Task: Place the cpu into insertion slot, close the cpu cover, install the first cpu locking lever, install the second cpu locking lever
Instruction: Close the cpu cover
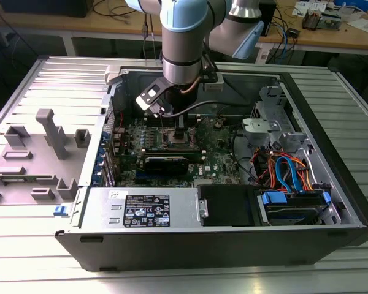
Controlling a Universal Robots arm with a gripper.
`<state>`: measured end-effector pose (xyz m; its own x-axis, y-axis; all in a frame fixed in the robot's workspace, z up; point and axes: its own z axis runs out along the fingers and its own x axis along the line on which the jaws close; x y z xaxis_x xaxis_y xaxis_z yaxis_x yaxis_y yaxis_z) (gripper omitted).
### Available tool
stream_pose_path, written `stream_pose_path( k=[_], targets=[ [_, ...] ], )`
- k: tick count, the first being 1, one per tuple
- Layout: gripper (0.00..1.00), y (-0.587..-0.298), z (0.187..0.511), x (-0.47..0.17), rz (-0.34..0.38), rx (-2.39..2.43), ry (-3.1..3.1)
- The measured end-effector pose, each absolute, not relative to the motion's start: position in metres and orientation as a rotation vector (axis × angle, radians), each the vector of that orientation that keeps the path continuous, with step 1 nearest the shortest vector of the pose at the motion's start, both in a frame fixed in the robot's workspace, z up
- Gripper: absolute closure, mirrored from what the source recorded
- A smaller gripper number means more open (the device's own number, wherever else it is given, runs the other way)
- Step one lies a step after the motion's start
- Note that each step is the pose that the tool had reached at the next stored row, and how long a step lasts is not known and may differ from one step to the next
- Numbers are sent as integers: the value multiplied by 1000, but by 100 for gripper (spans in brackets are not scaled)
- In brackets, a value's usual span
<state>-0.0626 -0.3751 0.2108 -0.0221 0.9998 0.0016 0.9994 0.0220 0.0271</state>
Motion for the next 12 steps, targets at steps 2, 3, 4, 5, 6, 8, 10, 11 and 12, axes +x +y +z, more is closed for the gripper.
stream_pose_path(
  k=[2,3,4,5,6,8,10,11,12],
  targets=[
    [89,-375,212,-63,32,2184,2233],
    [89,-375,212,-62,32,2184,2233],
    [89,-375,213,-62,32,2184,2233],
    [89,-375,213,-62,31,2184,2233],
    [89,-375,214,-62,31,2184,2233],
    [89,-375,216,-62,31,2184,2233],
    [89,-375,217,-62,31,2185,2233],
    [89,-375,218,-62,31,2184,2233],
    [89,-375,219,-62,32,2185,2233]
  ],
)
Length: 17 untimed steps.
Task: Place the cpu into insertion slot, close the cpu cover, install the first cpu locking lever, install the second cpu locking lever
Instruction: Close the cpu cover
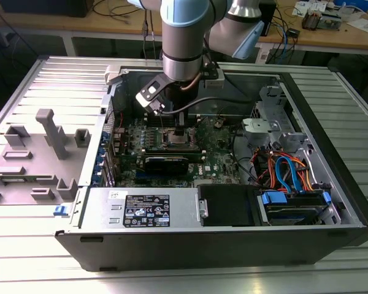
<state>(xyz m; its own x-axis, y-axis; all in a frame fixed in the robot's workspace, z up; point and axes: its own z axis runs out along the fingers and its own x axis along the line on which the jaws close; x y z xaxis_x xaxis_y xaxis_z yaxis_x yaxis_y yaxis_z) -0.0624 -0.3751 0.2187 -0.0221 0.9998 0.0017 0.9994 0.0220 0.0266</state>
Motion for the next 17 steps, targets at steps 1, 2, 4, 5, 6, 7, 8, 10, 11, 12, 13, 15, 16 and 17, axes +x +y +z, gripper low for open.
stream_pose_path(
  k=[1,2,4,5,6,7,8,10,11,12,13,15,16,17],
  targets=[
    [89,-375,219,-62,31,2184,2233],
    [89,-375,220,-62,31,2184,2233],
    [89,-375,221,-62,31,2185,2233],
    [89,-375,222,-62,31,2184,2233],
    [89,-375,223,-62,31,2185,2233],
    [89,-375,223,-62,31,2185,2233],
    [89,-375,224,-62,31,2184,2233],
    [89,-375,225,-62,32,2184,2233],
    [89,-375,226,-62,31,2184,2233],
    [89,-375,227,-62,31,2184,2233],
    [89,-375,228,-62,31,2184,2233],
    [89,-375,229,-62,31,2184,2233],
    [89,-375,230,-62,31,2184,2233],
    [89,-375,231,-62,31,2184,2233]
  ],
)
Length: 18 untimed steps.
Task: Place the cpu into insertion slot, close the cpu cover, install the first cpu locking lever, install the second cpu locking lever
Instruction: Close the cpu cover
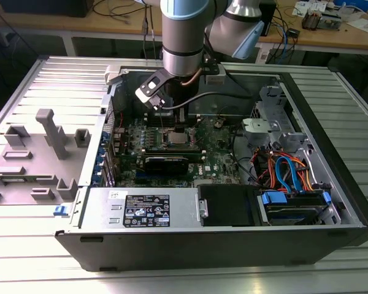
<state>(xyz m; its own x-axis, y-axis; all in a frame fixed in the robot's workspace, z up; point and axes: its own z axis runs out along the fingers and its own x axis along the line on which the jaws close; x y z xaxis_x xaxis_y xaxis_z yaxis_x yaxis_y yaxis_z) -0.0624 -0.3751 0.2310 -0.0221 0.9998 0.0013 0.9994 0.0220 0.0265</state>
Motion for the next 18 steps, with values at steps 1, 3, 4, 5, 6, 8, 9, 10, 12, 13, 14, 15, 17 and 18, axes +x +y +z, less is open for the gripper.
stream_pose_path(
  k=[1,3,4,5,6,8,9,10,12,13,14,15,17,18],
  targets=[
    [89,-375,232,-62,31,2184,2233],
    [89,-375,233,-62,31,2184,2233],
    [89,-375,234,-62,31,2184,2233],
    [89,-375,234,-62,31,2184,2233],
    [89,-375,235,-62,31,2184,2233],
    [89,-375,236,-62,31,2184,2233],
    [89,-375,236,-62,31,2184,2233],
    [89,-375,236,-62,31,2184,2233],
    [89,-375,237,-62,31,2184,2233],
    [89,-375,237,-62,31,2184,2233],
    [89,-375,237,-62,31,2184,2233],
    [89,-375,237,-62,31,2184,2233],
    [89,-375,237,-62,31,2184,2233],
    [89,-375,237,-61,31,2184,2233]
  ],
)
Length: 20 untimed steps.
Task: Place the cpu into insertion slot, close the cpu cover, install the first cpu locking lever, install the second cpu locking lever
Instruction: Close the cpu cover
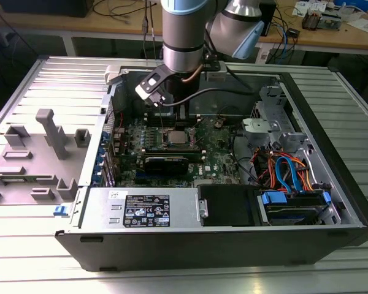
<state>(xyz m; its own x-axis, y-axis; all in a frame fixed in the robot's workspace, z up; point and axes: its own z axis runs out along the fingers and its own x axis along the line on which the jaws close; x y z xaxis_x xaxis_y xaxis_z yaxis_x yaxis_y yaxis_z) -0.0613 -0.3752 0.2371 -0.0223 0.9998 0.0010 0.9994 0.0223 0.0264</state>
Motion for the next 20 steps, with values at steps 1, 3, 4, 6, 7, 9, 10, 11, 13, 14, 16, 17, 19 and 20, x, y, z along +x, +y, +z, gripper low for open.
stream_pose_path(
  k=[1,3,4,6,7,9,10,11,13,14,16,17,19,20],
  targets=[
    [89,-375,237,-61,31,2184,2233],
    [89,-375,238,-61,31,2184,2233],
    [89,-375,238,-61,31,2184,2233],
    [89,-375,241,-61,31,2184,2233],
    [89,-375,241,-61,31,2184,2233],
    [89,-375,243,-61,31,2184,2233],
    [89,-375,244,-61,31,2184,2233],
    [89,-375,244,-61,31,2184,2233],
    [89,-375,244,-61,31,2184,2233],
    [89,-375,244,-61,31,2184,2233],
    [89,-375,244,-61,31,2184,2233],
    [89,-375,244,-61,31,2184,2233],
    [89,-375,245,-61,31,2184,2233],
    [89,-375,245,-61,31,2184,2233]
  ],
)
